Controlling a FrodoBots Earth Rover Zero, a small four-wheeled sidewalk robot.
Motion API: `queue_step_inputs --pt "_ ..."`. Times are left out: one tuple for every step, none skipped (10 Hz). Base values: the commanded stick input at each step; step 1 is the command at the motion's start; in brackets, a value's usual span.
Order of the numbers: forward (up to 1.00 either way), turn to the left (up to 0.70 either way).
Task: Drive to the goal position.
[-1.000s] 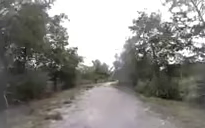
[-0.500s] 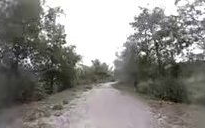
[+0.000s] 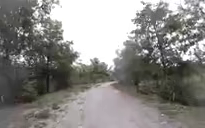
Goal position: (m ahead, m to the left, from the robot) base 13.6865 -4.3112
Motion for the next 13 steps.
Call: queue_step_inputs --pt "0.85 0.0" --pt "0.85 0.0" --pt "0.85 0.0" --pt "0.85 0.0" --pt "0.85 0.0" --pt "0.85 0.0" --pt "0.85 0.0" --pt "0.85 0.0" --pt "0.85 0.0" --pt "0.85 0.0" --pt "0.85 0.0" --pt "0.85 0.0" --pt "0.85 0.0"
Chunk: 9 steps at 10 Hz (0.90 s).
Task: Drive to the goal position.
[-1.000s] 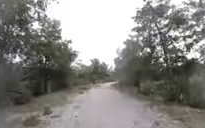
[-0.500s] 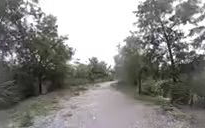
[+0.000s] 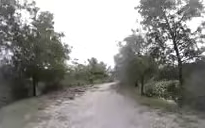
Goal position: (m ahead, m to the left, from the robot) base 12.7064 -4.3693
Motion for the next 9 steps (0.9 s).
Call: queue_step_inputs --pt "0.85 0.0" --pt "0.85 0.0" --pt "0.85 0.0" --pt "0.85 0.02" --pt "0.85 0.2" --pt "0.85 0.3" --pt "0.85 0.05" --pt "0.85 0.0" --pt "0.85 0.0"
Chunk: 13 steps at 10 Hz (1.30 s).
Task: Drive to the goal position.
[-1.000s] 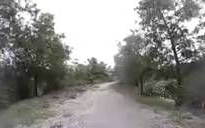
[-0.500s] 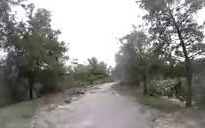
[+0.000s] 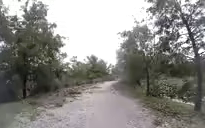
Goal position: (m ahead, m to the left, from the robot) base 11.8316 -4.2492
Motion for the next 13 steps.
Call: queue_step_inputs --pt "0.85 0.0" --pt "0.85 0.0" --pt "0.85 0.0" --pt "0.85 0.0" --pt "0.85 0.0" --pt "0.85 0.0" --pt "0.85 0.0" --pt "0.85 0.0" --pt "0.85 0.0" --pt "0.85 0.0" --pt "0.85 0.0" --pt "0.85 0.0" --pt "0.85 0.0"
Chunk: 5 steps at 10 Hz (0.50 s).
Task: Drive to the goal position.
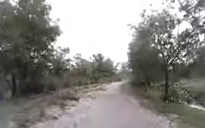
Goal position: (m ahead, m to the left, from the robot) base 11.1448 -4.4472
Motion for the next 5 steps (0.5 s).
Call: queue_step_inputs --pt "0.85 0.0" --pt "0.85 0.0" --pt "0.85 0.0" --pt "0.85 0.0" --pt "0.85 0.0"
